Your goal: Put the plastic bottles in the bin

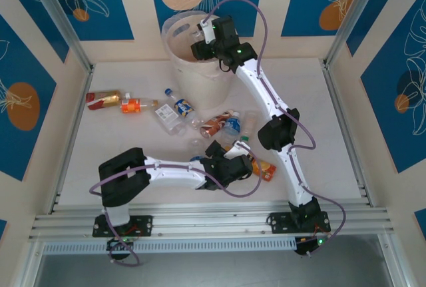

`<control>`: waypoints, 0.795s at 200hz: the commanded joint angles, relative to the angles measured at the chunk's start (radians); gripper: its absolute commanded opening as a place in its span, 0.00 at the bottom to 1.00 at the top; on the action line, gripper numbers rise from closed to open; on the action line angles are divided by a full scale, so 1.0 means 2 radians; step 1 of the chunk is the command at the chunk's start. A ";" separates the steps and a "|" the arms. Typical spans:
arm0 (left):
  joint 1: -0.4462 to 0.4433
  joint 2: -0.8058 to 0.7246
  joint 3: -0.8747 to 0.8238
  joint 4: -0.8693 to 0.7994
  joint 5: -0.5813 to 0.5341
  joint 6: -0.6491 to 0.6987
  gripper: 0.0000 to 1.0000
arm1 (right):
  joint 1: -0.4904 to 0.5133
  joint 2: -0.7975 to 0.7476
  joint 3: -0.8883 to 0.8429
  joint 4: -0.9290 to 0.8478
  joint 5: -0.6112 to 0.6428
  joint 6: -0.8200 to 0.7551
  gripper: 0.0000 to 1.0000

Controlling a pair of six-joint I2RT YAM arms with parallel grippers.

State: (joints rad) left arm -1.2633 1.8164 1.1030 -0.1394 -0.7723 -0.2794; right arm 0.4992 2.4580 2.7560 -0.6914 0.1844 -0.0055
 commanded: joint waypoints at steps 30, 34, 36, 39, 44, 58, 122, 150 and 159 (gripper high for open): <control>-0.001 -0.007 0.007 -0.011 -0.016 0.004 0.99 | -0.002 -0.003 0.033 0.001 0.001 -0.003 0.66; -0.001 -0.008 0.006 -0.011 -0.016 0.004 0.99 | -0.002 -0.008 0.033 0.001 0.000 -0.003 0.67; -0.002 -0.008 0.006 -0.012 -0.016 0.004 0.99 | -0.002 -0.010 0.033 0.001 0.000 -0.003 0.67; -0.001 -0.008 0.006 -0.012 -0.017 0.004 0.99 | -0.002 -0.014 0.033 0.001 -0.001 -0.003 0.68; -0.002 -0.009 0.005 -0.012 -0.017 0.004 0.99 | -0.002 -0.021 0.033 0.001 -0.002 -0.001 0.68; -0.002 -0.009 0.002 -0.012 -0.017 0.002 1.00 | -0.001 -0.040 0.032 -0.004 -0.003 0.001 0.71; -0.002 -0.014 -0.005 -0.019 -0.019 -0.004 1.00 | -0.005 -0.156 -0.049 -0.059 0.028 0.051 0.77; -0.001 -0.021 -0.012 -0.014 -0.020 -0.004 1.00 | -0.013 -0.245 -0.180 -0.076 0.074 0.093 0.79; -0.001 -0.023 -0.014 -0.013 -0.020 -0.004 1.00 | -0.021 -0.285 -0.240 -0.071 0.073 0.113 0.79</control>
State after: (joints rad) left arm -1.2633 1.8107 1.0962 -0.1501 -0.7872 -0.2802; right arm 0.4885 2.0323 2.4874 -0.7788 0.2600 0.1066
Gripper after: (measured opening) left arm 0.994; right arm 0.789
